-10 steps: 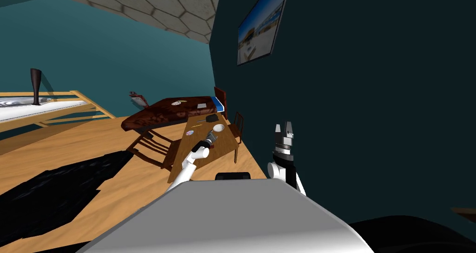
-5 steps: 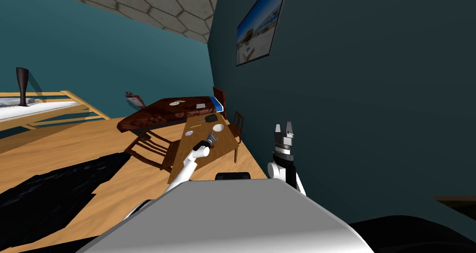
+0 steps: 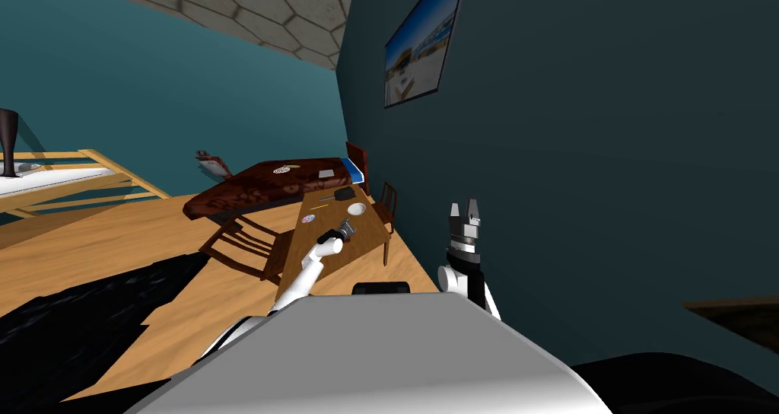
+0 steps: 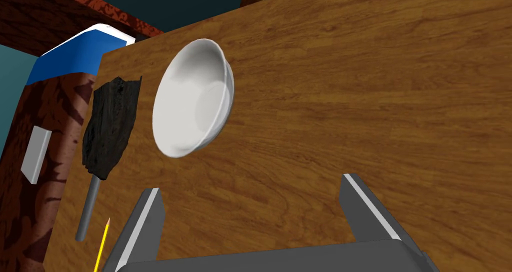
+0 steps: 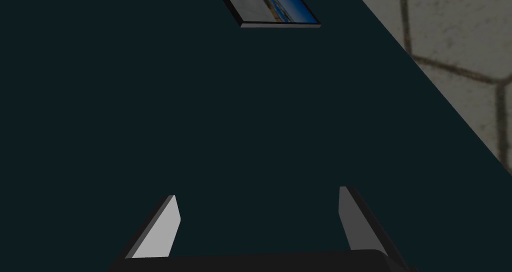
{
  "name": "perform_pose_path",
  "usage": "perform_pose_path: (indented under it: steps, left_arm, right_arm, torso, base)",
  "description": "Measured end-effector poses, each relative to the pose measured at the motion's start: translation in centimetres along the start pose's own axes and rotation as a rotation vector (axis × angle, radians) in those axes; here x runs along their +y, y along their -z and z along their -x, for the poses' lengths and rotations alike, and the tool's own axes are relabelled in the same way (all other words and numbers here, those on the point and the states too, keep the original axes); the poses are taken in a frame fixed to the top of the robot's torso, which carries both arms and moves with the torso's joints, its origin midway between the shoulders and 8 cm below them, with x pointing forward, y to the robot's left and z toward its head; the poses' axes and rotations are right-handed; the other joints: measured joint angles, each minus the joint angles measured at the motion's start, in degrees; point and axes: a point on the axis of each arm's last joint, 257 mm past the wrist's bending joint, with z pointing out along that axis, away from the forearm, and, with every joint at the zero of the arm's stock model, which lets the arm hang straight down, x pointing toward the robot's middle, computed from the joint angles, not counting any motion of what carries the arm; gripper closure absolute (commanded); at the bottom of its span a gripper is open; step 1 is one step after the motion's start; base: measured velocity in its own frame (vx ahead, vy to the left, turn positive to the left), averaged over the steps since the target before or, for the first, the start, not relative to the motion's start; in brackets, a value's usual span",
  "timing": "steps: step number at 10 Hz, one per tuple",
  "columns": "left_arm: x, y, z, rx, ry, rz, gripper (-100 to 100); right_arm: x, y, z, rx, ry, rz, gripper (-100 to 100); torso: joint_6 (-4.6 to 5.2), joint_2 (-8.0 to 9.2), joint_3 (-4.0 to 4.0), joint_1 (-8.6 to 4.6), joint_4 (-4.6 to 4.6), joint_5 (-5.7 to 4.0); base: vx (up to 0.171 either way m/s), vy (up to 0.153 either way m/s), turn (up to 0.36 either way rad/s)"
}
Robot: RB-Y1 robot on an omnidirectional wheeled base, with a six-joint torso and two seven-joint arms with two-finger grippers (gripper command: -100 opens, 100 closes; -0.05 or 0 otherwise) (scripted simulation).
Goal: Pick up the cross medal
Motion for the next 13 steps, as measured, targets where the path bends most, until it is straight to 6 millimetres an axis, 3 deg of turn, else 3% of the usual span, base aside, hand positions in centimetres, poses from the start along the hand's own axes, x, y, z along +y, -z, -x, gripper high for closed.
perform_pose_path:
  steps: [4,13]
  left_arm:
    - [2.3,-1.1,3.2,-0.071,0.074,0.087,-100]
    - [5.2,-1.5,8.4,-0.216,0.227,0.232,-100]
  right_arm:
    - [0.0,0.0,0.0,0.0,0.0,0.0,0]
    - [0.0,0.0,0.0,0.0,0.0,0.0,0]
  torso:
    - [-0.01,0.01,0.01,0.02,0.0,0.01]
    - [-0.03,-0.01,-0.01,0.0,-0.01,0.01]
  base:
    - [-0.022,0.027,-0.056]
    - [-0.019,0.027,-0.052]
